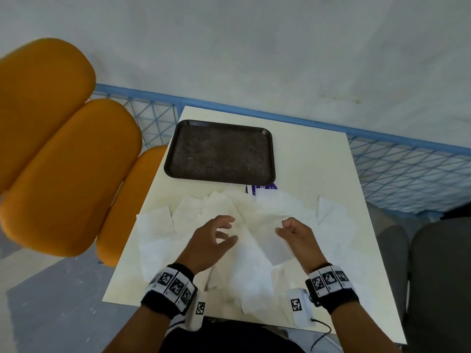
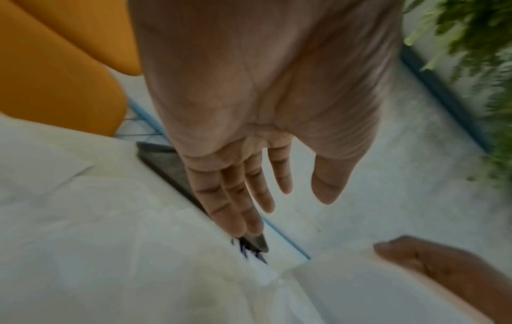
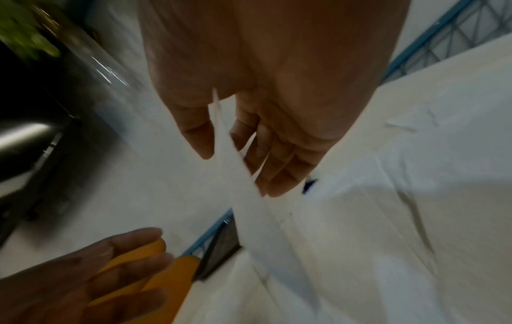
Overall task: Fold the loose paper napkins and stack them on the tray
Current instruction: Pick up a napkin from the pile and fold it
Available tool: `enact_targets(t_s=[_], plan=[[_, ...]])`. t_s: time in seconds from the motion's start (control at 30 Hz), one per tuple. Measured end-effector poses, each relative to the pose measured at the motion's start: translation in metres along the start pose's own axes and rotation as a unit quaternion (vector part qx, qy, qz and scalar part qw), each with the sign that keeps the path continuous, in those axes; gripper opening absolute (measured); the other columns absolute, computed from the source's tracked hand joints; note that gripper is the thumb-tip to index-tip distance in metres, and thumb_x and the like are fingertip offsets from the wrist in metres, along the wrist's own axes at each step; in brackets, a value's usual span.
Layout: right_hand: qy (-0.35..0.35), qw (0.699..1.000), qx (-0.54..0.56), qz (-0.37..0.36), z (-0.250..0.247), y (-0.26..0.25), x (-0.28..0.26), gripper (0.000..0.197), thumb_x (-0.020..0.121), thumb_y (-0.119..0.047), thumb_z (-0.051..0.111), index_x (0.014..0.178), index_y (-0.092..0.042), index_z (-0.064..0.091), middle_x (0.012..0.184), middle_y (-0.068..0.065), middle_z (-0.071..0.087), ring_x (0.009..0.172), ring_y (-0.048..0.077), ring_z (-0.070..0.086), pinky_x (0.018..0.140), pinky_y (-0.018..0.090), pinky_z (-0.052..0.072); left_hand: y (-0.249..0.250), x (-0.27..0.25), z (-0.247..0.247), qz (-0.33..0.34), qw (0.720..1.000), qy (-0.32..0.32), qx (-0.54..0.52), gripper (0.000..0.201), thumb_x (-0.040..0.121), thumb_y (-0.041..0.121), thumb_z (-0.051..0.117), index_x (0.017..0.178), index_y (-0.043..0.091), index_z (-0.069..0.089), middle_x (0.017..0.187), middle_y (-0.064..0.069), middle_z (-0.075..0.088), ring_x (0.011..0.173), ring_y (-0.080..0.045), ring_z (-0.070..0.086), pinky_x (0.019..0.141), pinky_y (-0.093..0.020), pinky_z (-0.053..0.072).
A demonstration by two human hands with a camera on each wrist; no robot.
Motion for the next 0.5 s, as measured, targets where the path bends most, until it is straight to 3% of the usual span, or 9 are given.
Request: enact_targets(t_s=[0.1,0.17,0.27,0.37,0.43,0.5], plan=[[-0.042,0.997,0.057,-0.038,-0.016,-0.035,-0.018,0.029,0.085,-0.014,0.069,0.069,-0.011,0.044,0.070,0.004,0.041,0.069,0.016,0.039,0.064,0.030,0.032,0.040,0.004,0.014,0.070,0.997,-0.014,0.016,0.049,0.088,0.046,0.071,0.132,0.046,0.050,0.131,0.025,0.052,0.115,0.004,0.055,0.086,-0.018,0.051],[-0.057,0.992,0.099,-0.051,-0.026,-0.055,-0.030,0.026,0.080,-0.021,0.069,0.071,-0.010,0.047,0.075,0.010,0.045,0.072,0.020,0.041,0.065,0.031,0.034,0.061,0.007,0.020,0.089,0.996,-0.016,0.008,0.051,0.089,0.051,0.068,0.135,0.045,0.048,0.133,0.025,0.050,0.118,0.002,0.055,0.089,-0.019,0.052],[-0.062,0.984,0.155,-0.068,-0.037,-0.078,-0.044,0.022,0.080,-0.020,0.068,0.070,-0.012,0.051,0.078,0.014,0.049,0.073,0.022,0.043,0.064,0.030,0.034,0.075,0.008,0.019,0.043,0.997,0.011,-0.069,0.051,0.091,0.059,0.059,0.136,0.041,0.045,0.118,0.019,0.062,0.102,-0.002,0.066,0.087,-0.023,0.056],[-0.049,0.979,0.175,-0.089,-0.045,-0.091,-0.052,0.024,0.081,-0.017,0.065,0.067,-0.016,0.047,0.078,0.014,0.047,0.072,0.022,0.039,0.060,0.029,0.031,0.085,0.003,0.021,-0.015,0.975,-0.027,-0.222,0.042,0.095,0.053,0.055,0.133,0.036,0.046,0.099,-0.002,0.075,0.094,-0.013,0.073,0.094,-0.037,0.057],[-0.039,0.978,0.179,-0.103,-0.047,-0.095,-0.054,0.026,0.081,-0.019,0.068,0.069,-0.014,0.046,0.077,0.014,0.047,0.072,0.022,0.039,0.061,0.029,0.032,0.101,-0.001,0.019,0.030,0.970,-0.043,-0.238,0.037,0.096,0.044,0.061,0.130,0.039,0.050,0.098,-0.011,0.074,0.097,-0.021,0.072,0.094,-0.037,0.058],[-0.040,0.977,0.178,-0.112,-0.045,-0.097,-0.059,0.037,0.079,-0.029,0.078,0.073,-0.008,0.048,0.075,0.014,0.048,0.071,0.023,0.040,0.062,0.031,0.034,0.113,-0.002,0.013,0.088,0.978,-0.019,-0.190,0.037,0.093,0.038,0.068,0.126,0.043,0.054,0.094,-0.008,0.073,0.092,-0.020,0.070,0.090,-0.035,0.057]])
Point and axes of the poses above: each hand's wrist, its own x-axis towards the middle knuckle, its own z-axis out of the palm, y = z × x, the point moved 7 cm from there along x, towards the middle knuckle
